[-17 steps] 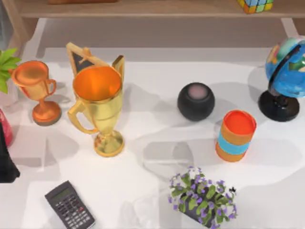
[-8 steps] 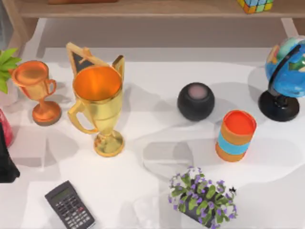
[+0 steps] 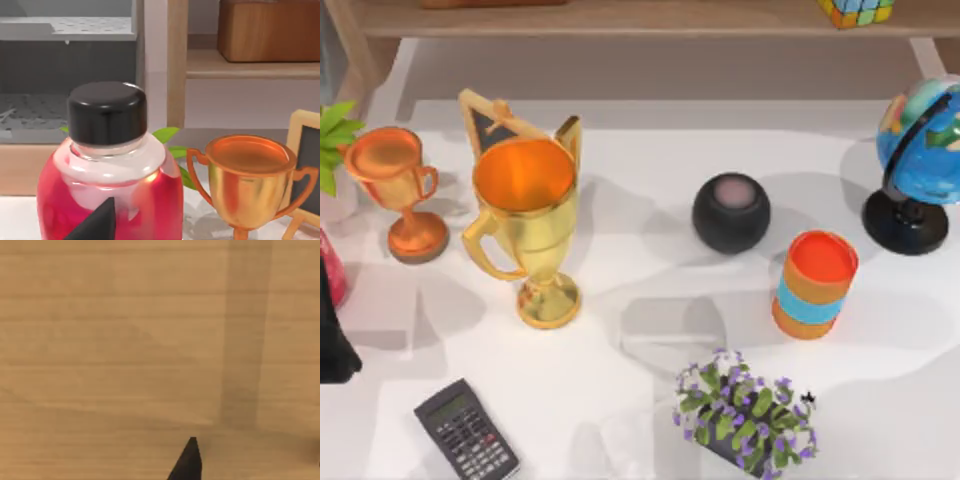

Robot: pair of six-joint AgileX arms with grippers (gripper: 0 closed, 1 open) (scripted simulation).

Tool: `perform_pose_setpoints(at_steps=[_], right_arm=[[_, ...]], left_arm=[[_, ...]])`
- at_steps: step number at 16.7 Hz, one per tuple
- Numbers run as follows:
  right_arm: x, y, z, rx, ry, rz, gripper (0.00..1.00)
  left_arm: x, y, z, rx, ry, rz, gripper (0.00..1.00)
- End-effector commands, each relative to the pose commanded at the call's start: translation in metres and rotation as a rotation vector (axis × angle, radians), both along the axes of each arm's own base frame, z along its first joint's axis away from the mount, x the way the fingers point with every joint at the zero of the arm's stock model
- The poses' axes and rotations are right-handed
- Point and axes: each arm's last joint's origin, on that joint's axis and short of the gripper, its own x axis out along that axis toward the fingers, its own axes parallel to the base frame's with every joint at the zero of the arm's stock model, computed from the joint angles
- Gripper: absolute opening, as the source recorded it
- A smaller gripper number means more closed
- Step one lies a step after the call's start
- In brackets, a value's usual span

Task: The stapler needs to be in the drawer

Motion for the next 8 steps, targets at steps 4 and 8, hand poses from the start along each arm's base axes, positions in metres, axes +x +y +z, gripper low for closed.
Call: perform_pose_setpoints(at_steps=[4, 8], right_arm=[[0.0000, 0.0000, 0.0000, 0.000, 0.000, 0.000, 1.00], [0.0000, 0.0000, 0.0000, 0.000, 0.000, 0.000, 1.00]], left_arm=[[0.0000, 0.0000, 0.0000, 0.000, 0.000, 0.000, 1.00], [0.0000, 0.0000, 0.0000, 0.000, 0.000, 0.000, 1.00]])
